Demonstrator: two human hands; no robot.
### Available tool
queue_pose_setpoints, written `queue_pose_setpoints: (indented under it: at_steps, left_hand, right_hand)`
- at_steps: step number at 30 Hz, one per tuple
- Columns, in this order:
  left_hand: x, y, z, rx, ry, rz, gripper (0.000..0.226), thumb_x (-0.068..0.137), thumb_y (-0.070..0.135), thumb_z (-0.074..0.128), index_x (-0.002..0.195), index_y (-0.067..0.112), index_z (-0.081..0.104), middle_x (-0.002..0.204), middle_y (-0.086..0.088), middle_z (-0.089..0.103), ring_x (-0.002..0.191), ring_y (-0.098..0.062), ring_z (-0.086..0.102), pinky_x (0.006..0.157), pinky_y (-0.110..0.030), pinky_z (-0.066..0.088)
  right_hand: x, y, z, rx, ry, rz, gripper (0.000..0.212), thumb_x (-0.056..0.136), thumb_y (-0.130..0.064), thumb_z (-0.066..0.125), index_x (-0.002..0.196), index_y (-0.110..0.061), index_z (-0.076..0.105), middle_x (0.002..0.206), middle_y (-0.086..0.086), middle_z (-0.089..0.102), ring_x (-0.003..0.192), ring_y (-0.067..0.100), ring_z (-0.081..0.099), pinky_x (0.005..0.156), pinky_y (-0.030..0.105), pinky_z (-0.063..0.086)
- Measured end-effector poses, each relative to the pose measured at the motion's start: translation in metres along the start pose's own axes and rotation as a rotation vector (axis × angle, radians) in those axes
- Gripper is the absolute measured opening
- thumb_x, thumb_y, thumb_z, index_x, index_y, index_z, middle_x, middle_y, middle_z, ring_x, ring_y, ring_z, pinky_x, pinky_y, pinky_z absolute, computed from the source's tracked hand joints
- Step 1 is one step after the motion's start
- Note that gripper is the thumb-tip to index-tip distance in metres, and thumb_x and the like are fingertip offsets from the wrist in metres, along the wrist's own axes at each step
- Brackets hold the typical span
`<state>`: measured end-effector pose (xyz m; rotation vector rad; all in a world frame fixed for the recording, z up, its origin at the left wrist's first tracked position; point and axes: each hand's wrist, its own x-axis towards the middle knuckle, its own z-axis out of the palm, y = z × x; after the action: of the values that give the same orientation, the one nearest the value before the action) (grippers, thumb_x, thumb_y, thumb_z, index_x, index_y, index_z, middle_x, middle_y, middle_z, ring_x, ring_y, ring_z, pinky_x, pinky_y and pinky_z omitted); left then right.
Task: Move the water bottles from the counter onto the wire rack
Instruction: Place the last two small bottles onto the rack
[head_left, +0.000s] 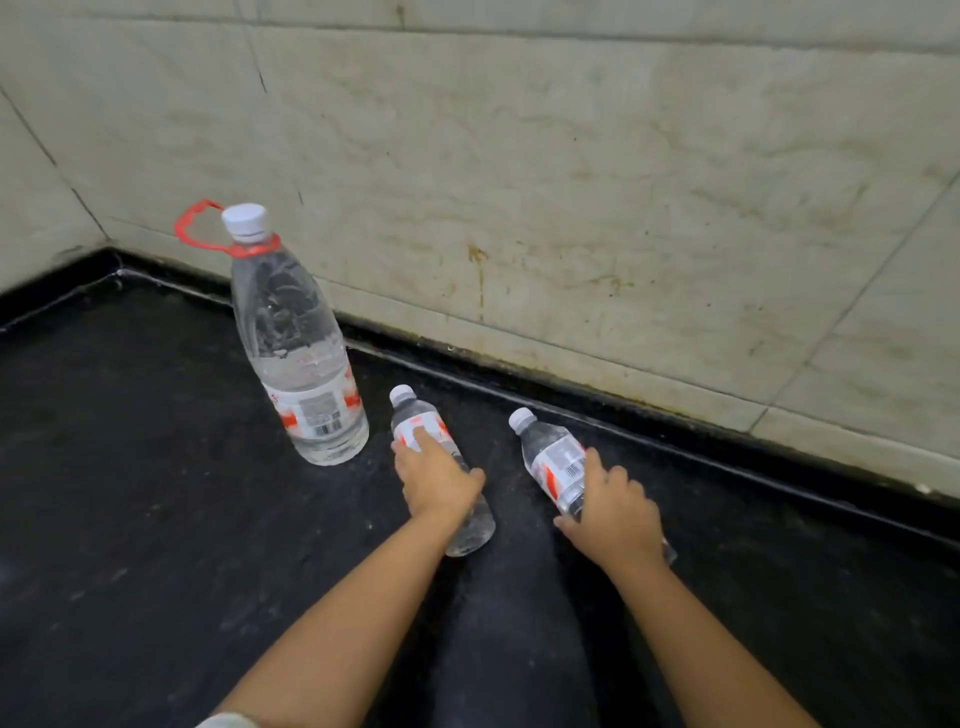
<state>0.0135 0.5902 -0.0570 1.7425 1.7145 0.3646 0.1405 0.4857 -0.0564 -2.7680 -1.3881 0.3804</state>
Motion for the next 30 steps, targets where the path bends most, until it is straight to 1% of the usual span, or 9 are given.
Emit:
queue_pose_setpoints:
  at_steps: [3,6,9,13,18,21,23,26,30]
  left_hand:
    - [-0.004,-0.009,-0.005,0.037,-0.063,0.036,0.092,0.078,0.023,0.067,0.146,0.009,0.007,0.148,-0.018,0.010,0.133,-0.036,0.026,0.105,-0.040,0.033]
    - [-0.025,-0.033,-0.021,0.086,-0.220,0.166,0.096,0.076,0.020,0.068,0.147,0.009,0.003,0.148,-0.013,0.016,0.130,-0.032,0.034,0.102,-0.036,0.036]
    - [-0.062,-0.061,-0.040,0.189,-0.355,0.297,0.098,0.074,0.019,0.068,0.146,0.009,0.003,0.150,-0.006,0.017,0.132,-0.026,0.033,0.100,-0.031,0.035]
    - [-0.108,-0.101,-0.065,0.305,-0.446,0.404,0.101,0.071,0.020,0.069,0.146,0.012,0.002,0.151,0.001,0.014,0.135,-0.020,0.028,0.099,-0.031,0.038]
    - [-0.143,-0.146,-0.096,0.529,-0.567,0.502,0.100,0.075,0.023,0.065,0.147,0.012,-0.005,0.152,-0.002,0.011,0.136,-0.022,0.026,0.105,-0.028,0.032]
    - [-0.156,-0.163,-0.103,0.618,-0.528,0.505,0.097,0.076,0.027,0.064,0.146,0.013,-0.001,0.147,-0.005,0.021,0.131,-0.025,0.030,0.104,-0.033,0.034]
    - [-0.165,-0.165,-0.097,0.621,-0.442,0.470,0.087,0.078,0.032,0.061,0.144,0.014,0.008,0.142,-0.006,0.028,0.128,-0.025,0.033,0.102,-0.035,0.034]
    - [-0.167,-0.159,-0.086,0.649,-0.315,0.440,0.077,0.078,0.045,0.063,0.136,0.014,0.022,0.134,-0.005,0.039,0.122,-0.024,0.039,0.097,-0.037,0.037]
    - [-0.159,-0.156,-0.081,0.687,-0.278,0.431,0.076,0.075,0.056,0.063,0.129,0.013,0.030,0.128,-0.008,0.043,0.118,-0.023,0.044,0.095,-0.036,0.041]
  right_hand:
    - [-0.007,-0.002,0.000,-0.046,-0.001,0.002,0.089,0.082,-0.049,0.057,0.146,-0.014,0.005,0.136,0.014,0.037,0.121,0.029,0.043,0.094,0.038,0.042]
    - [-0.032,-0.001,0.002,-0.027,-0.011,0.034,0.089,0.083,-0.049,0.058,0.146,-0.014,0.005,0.136,0.013,0.037,0.121,0.028,0.043,0.094,0.038,0.042]
    - [-0.074,0.001,0.008,-0.021,-0.034,0.063,0.088,0.084,-0.049,0.054,0.146,-0.015,0.002,0.136,0.012,0.036,0.121,0.028,0.043,0.095,0.037,0.041]
    - [-0.141,-0.001,0.018,-0.043,-0.068,0.104,0.087,0.086,-0.052,0.050,0.146,-0.015,0.000,0.134,0.009,0.037,0.119,0.024,0.044,0.093,0.033,0.041]
    - [-0.220,-0.011,0.034,-0.028,-0.119,0.168,0.086,0.087,-0.054,0.047,0.147,-0.016,-0.001,0.134,0.007,0.037,0.118,0.021,0.044,0.093,0.031,0.040]
    - [-0.254,-0.021,0.043,0.024,-0.114,0.242,0.084,0.084,-0.050,0.053,0.146,-0.015,0.007,0.133,0.008,0.038,0.121,0.023,0.040,0.098,0.033,0.037]
    - [-0.261,-0.029,0.048,0.067,-0.071,0.296,0.081,0.081,-0.046,0.060,0.143,-0.012,0.019,0.133,0.012,0.039,0.123,0.027,0.036,0.099,0.036,0.034]
    - [-0.255,-0.039,0.051,0.060,0.000,0.345,0.076,0.076,-0.045,0.067,0.133,-0.008,0.032,0.130,0.012,0.041,0.119,0.028,0.039,0.095,0.036,0.037]
    - [-0.248,-0.047,0.053,0.019,0.043,0.425,0.078,0.074,-0.047,0.068,0.131,-0.011,0.030,0.127,0.010,0.041,0.116,0.025,0.041,0.092,0.036,0.038]
